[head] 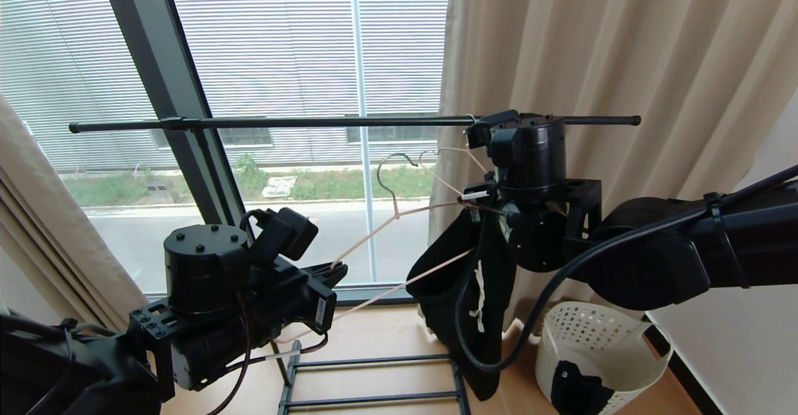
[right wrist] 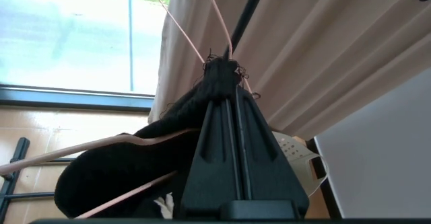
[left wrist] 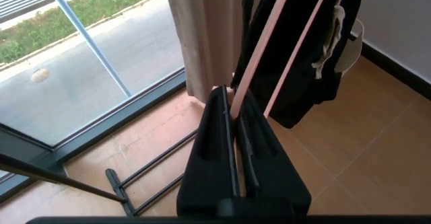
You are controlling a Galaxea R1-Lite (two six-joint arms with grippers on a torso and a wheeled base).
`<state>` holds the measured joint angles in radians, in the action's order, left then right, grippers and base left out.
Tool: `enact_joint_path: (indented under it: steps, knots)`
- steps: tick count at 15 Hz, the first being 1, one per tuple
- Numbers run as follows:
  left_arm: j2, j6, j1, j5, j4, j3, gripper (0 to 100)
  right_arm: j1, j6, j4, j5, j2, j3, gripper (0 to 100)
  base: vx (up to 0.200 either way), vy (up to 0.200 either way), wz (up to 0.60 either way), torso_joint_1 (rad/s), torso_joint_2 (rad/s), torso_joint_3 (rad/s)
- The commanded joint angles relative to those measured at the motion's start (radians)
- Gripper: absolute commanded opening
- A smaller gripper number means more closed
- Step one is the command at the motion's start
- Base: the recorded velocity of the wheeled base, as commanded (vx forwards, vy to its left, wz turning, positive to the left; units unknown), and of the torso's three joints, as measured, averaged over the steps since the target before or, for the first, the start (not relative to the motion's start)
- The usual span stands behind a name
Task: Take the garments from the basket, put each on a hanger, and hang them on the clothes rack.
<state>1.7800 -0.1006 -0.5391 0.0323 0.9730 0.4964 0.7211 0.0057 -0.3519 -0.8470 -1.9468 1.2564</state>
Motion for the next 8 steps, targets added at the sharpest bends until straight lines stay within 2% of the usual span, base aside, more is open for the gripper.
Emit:
enact_joint_path:
  steps: [1,4,8]
  knots:
    - [0.024,0.001,0.002,-0.012,0.001,0.008,0,0.009,0.002,-0.002,-0.001,0.003,-0.003,0,0.0,0.0,0.0,0.0,0.0,0.0]
    - [0.036,0.013,0.011,-0.051,0.041,0.024,0,0.012,0.002,-0.004,-0.001,0.005,-0.002,0,0.0,0.0,0.0,0.0,0.0,0.0]
    - [0.033,0.015,0.085,-0.088,0.044,0.033,0,-0.003,-0.001,-0.006,-0.018,0.003,0.005,0,0.0,0.0,0.0,0.0,0.0,0.0]
